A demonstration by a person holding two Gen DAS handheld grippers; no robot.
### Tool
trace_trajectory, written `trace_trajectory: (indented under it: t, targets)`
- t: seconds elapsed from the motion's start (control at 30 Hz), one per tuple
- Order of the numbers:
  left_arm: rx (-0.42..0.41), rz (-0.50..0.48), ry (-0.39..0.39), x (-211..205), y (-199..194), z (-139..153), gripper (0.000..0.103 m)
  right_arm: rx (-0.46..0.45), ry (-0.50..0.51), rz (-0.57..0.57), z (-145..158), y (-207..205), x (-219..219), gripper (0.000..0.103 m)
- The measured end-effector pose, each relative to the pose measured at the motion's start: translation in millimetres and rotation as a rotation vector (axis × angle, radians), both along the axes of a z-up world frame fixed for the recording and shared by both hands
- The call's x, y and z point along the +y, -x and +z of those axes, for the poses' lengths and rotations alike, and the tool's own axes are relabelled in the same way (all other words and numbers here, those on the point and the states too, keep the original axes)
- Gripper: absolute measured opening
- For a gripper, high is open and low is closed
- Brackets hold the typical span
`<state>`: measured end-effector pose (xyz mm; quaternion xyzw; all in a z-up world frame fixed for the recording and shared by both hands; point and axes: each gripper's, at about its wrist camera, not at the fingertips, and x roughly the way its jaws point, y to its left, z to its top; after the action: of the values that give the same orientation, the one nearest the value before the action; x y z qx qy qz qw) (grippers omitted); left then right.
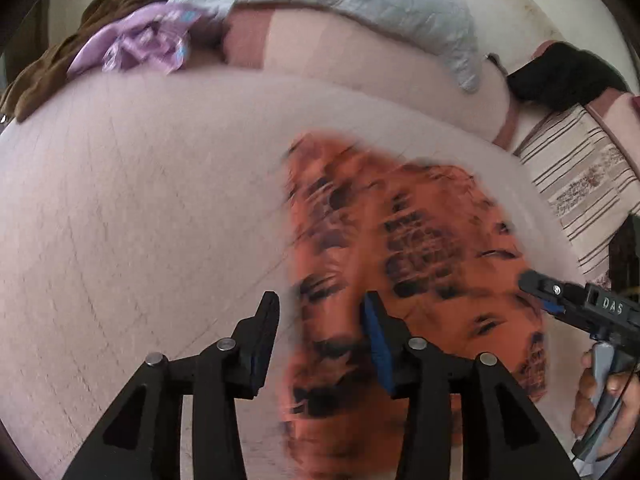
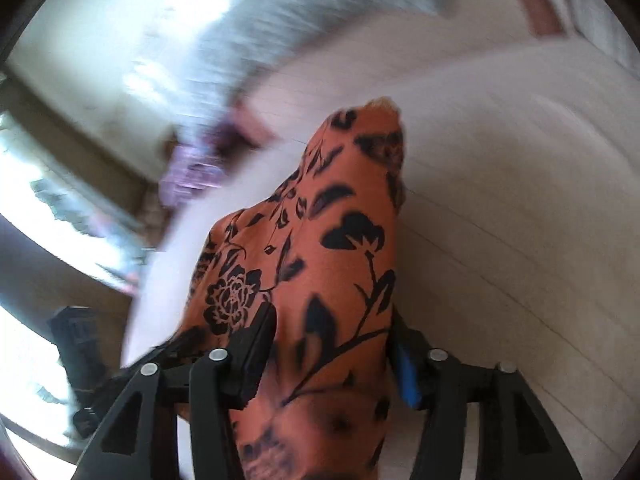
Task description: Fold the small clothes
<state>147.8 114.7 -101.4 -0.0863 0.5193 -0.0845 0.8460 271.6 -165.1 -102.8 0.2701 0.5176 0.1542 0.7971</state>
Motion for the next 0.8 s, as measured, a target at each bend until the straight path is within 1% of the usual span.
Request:
trace_trajectory:
  t: [0.03,0.1,0.13,0.17,0.2,0.27,0.3,0.33,0.37,0.4,0.43,0.47,0.5,0.53,0.57,0.6,0.67,0.7,0.77,0.8]
  targets:
    - [-0.01,0.013,0.014,10,7,2,0.05,0.036,0.03,-0.011,-10,4,-4,0.058]
    - [-0.025,0.014,0.022,22,18,10,0.051,0.019,-0.013,-0.03,-14,19,-14,0.058]
    - [-0.037,0.012,0.02,27,24,15,0.051,-0.002,0.007,-0.049,-8,26,-17,0.058]
    - [-0.069,0.015,0.018,31,31,27,0.051,-0.032,0.023,-0.058,1,30,-18,0.058]
    - [-0.087,0.016,0.019,36,37,32,0.051,-0.057,0.03,-0.062,10,33,-18,0.058]
    - [-0.096,0.015,0.023,40,46,35,0.052,-0.115,0.034,-0.059,32,39,-14,0.058]
    - [-0.083,0.012,0.019,41,48,30,0.052,-0.149,0.036,-0.045,45,40,-8,0.06]
    - [-0.046,0.009,0.0,41,45,18,0.052,-0.179,0.025,-0.018,55,41,1,0.069]
    - [0.008,0.014,-0.028,42,45,4,0.054,-0.189,0.021,-0.001,59,29,18,0.073]
    - [0.022,0.026,-0.01,44,44,-3,0.055,-0.193,0.019,0.028,59,28,27,0.077]
    - [0.018,0.037,0.008,48,46,-2,0.055,-0.174,0.024,0.051,52,24,33,0.078]
    - [0.018,0.047,0.023,51,48,4,0.056,-0.121,0.044,0.069,39,22,36,0.078]
    - [0.01,0.046,0.018,52,49,8,0.055,-0.023,0.079,0.061,18,16,38,0.077]
    - [-0.006,0.04,0.002,53,52,14,0.056,-0.006,0.082,0.045,13,12,42,0.077]
    - [-0.03,0.037,-0.026,55,55,21,0.059,-0.044,0.068,0.024,22,15,40,0.077]
    - [-0.048,0.037,-0.05,56,58,27,0.062,-0.067,0.075,0.018,32,16,42,0.078]
    - [-0.036,0.048,-0.073,60,60,30,0.063,-0.115,0.101,0.024,51,11,47,0.078]
    - [-0.031,0.05,-0.074,60,61,32,0.063,-0.127,0.106,0.03,55,7,49,0.078]
    - [-0.033,0.063,-0.081,60,62,33,0.065,-0.131,0.138,0.025,52,-7,52,0.086]
    - [-0.031,0.068,-0.091,60,64,34,0.066,-0.106,0.172,0.026,41,-15,52,0.088]
